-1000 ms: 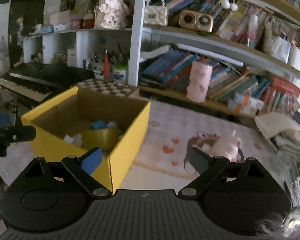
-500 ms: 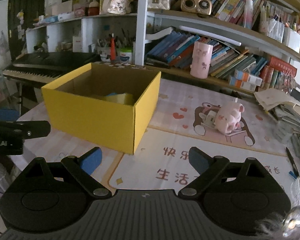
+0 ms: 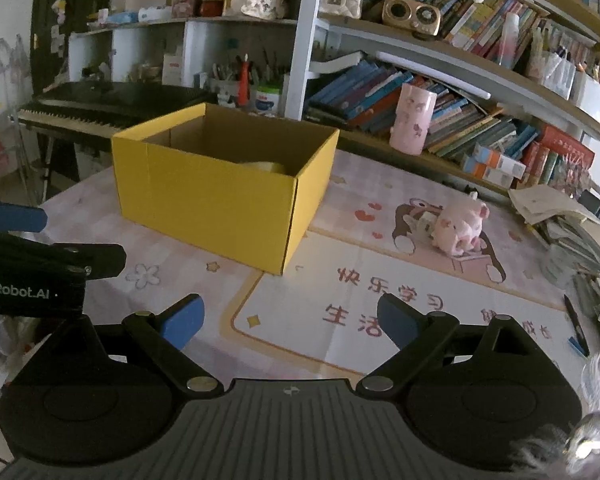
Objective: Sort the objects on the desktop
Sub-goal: 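Move both tools toward the pink plush pig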
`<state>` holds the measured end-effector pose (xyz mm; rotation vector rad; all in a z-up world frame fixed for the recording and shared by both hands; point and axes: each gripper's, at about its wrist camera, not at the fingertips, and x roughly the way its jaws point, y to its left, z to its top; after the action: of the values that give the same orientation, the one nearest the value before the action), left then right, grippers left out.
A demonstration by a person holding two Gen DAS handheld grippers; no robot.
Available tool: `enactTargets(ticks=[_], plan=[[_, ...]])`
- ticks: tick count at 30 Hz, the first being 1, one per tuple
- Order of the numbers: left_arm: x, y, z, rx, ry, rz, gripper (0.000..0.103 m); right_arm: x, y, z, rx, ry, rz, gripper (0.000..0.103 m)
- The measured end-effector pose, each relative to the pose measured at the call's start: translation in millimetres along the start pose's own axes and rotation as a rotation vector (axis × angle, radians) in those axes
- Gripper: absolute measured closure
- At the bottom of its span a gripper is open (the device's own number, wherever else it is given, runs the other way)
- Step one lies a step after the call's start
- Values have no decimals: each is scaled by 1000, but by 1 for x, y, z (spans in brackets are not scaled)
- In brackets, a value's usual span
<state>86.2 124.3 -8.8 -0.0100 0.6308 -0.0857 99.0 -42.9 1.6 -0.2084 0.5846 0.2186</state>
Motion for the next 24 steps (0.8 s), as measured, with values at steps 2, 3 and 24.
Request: enactTargets(ticks=[2, 3, 24], plan=[[2, -3, -2, 6, 10, -14, 10, -1, 0, -3, -3, 11, -11, 10], [3, -5, -2, 9, 15, -22, 10, -1, -1, -4, -4, 18, -16, 10], [19, -42, -4, 93, 64, -150, 10, -5, -28, -27, 63, 114, -114, 10]])
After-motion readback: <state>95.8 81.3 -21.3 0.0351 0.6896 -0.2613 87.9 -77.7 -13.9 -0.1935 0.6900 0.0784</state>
